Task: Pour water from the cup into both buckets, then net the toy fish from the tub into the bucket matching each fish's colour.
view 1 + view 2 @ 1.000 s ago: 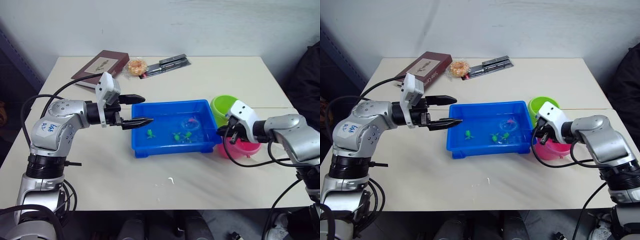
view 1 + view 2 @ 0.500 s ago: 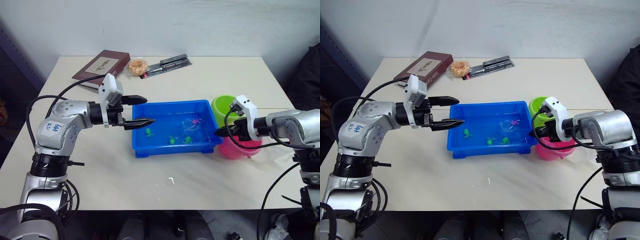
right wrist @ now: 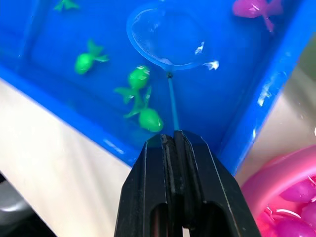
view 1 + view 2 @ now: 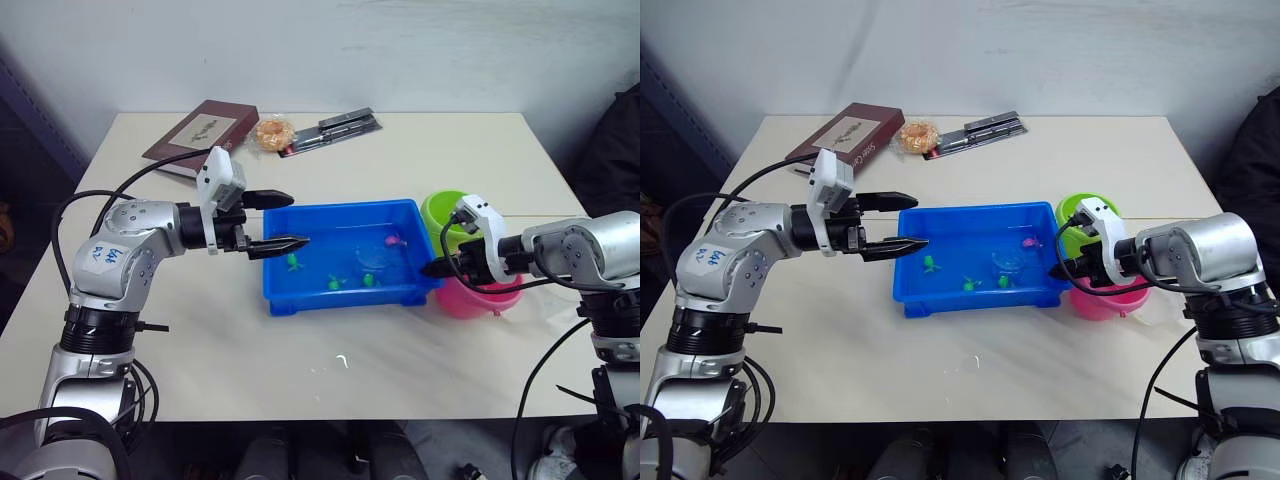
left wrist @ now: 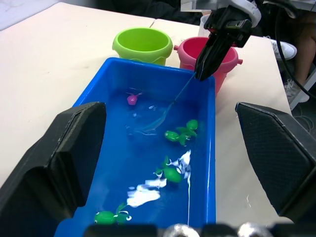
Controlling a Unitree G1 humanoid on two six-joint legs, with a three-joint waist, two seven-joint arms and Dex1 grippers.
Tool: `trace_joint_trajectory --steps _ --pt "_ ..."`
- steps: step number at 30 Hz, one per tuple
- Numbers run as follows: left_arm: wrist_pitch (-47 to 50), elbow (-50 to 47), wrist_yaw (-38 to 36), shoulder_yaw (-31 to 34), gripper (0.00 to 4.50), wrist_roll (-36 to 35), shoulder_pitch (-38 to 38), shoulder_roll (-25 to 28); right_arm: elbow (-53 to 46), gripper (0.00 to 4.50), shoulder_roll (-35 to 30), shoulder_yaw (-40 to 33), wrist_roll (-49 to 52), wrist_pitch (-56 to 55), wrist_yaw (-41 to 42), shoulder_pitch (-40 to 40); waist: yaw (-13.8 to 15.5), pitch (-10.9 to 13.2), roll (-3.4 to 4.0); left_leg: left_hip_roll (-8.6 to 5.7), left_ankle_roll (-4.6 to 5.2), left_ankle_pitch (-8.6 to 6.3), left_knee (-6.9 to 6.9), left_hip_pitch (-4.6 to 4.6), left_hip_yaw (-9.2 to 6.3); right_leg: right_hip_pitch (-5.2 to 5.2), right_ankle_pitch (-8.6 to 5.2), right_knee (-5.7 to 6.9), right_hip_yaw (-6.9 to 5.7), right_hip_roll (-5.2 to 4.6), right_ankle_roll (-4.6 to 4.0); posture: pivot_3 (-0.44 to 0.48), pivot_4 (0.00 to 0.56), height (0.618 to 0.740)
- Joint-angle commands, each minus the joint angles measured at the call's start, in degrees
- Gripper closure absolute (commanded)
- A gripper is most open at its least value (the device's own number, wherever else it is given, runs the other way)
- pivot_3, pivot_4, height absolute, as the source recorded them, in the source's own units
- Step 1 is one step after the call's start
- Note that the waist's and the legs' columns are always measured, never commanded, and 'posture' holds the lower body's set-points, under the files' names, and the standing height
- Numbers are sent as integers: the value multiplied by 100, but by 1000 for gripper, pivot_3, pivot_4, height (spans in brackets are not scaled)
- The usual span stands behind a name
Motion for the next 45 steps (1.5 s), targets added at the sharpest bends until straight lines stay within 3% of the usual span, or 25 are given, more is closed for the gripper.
trace_joint_trajectory --steps 1,7,12,16,22,27,31,36,41,45 --pt "-121 -93 24 116 11 19 -128 27 307 4500 82 -235 -274 -187 -437 -202 -2 0 0 0 0 0 0 0 0 0 0 0 0 0 0 0 150 740" --pt "-156 -73 19 92 11 34 -180 4 584 4500 155 -263 -454 -458 -759 -332 12 0 0 0 0 0 0 1 0 0 0 2 -1 1 0 0 150 740" --pt "-180 -9 -32 75 11 57 -269 -11 -121 4500 -65 -155 -468 -710 -678 -155 4 0 0 -1 1 0 0 -3 -1 0 0 -3 -2 1 1 0 150 740" --pt "-200 78 -98 36 11 71 -343 -49 -1203 4500 -848 437 -1212 -2822 -88 654 32 0 0 -2 0 0 -5 -5 -2 0 0 -12 -5 7 1 0 150 740" --pt "-190 217 -180 -70 11 52 -436 -202 -1890 4500 -1145 26 -1689 -4595 -61 1735 15 0 0 -3 2 -1 -3 -5 6 2 7 -19 -2 16 12 0 150 740" --pt "29 368 -451 -232 11 -101 -641 -459 -2673 4500 -1023 -1511 -1399 -5415 -77 3300 81 0 0 -1 2 -1 -4 -4 4 5 7 -20 -5 18 12 0 150 740" --pt "27 553 -642 -307 11 -93 -835 -601 -3132 4500 -870 -2385 -1176 -5344 -74 4158 143 0 -1 -3 4 0 2 -2 8 10 8 -19 -2 29 14 0 150 740" --pt "-81 978 -983 -520 11 -41 -1187 -938 -3885 4500 -213 -4373 -946 -5485 157 5910 233 -1 1 -8 6 1 -1 1 -2 16 8 -21 -6 42 14 0 150 740" --pt "-287 1353 -1222 -657 11 79 -1423 -1158 -3676 4500 66 -5653 -1271 -6291 415 6888 196 0 0 -17 25 0 1 10 24 21 14 -20 6 39 25 0 150 740" --pt "-502 1633 -1362 -747 11 199 -1567 -1314 -2904 4500 -253 -5983 -2490 -8437 481 7422 121 0 0 -22 37 -5 -3 22 38 23 15 -31 23 38 27 0 150 740"
